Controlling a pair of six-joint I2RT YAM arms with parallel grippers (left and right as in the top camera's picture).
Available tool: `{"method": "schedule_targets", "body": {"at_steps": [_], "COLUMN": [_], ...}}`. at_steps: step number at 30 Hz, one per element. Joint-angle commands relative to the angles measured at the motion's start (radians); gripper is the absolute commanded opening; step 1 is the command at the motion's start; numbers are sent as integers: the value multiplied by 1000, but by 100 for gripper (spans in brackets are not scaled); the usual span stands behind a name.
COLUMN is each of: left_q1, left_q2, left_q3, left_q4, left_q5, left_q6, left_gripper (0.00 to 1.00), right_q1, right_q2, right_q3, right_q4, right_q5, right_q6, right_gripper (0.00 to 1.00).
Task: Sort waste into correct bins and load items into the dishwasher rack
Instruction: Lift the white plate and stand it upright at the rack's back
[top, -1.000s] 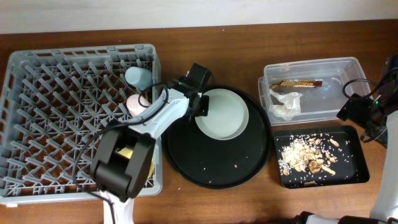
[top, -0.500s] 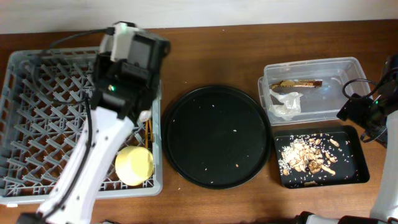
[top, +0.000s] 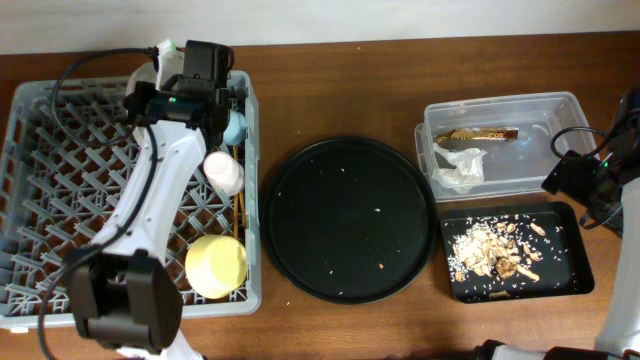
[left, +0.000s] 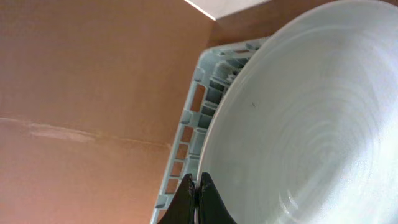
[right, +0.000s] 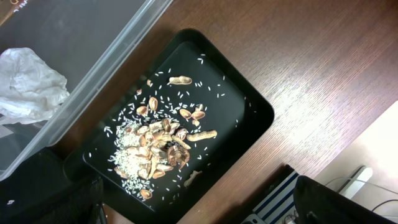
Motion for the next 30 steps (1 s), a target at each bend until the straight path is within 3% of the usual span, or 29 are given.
{"method": "schedule_targets", "body": {"at_steps": [1,4,6,9,10,15,18,23,27,30], "left_q1": [21,27,27,20,19,22,22,30,72,103], "left_q2": [59,86,91,90,90,87,69,-13,-87,-110], "left_q3": [-4,-4,-4,-4,-4,45,105,256,316,316], "left_q4": [17,23,32,61,69,49,-5,-109,-103,-52], "left_q5": [-27,-19,-11,-12,-15,-6,95,540,1058,1311], "left_q6": [10,9,9,9,9,10,9,-103,-270,-396], "left_gripper": [0,0,11,87,99,99,99,99,99,99], "right_q1": [-3,-3,-3,-3,-3,-3,-3,-3,-3,-3], "right_q2": [3,3,3,3,3,3,3,3,3,3], "right_q3": [7,7,7,7,7,7,7,7,7,7], "right_q4": [-3,-3,-4,-3,-3,-3,-3,-3,-3,-3], "right_q5": [16,16,16,16,16,16,16,16,16,16], "right_q6": [5,6,5,5,5,5,5,5,6,6], "right_gripper": [99,99,99,99,99,99,98,99,99,99]}}
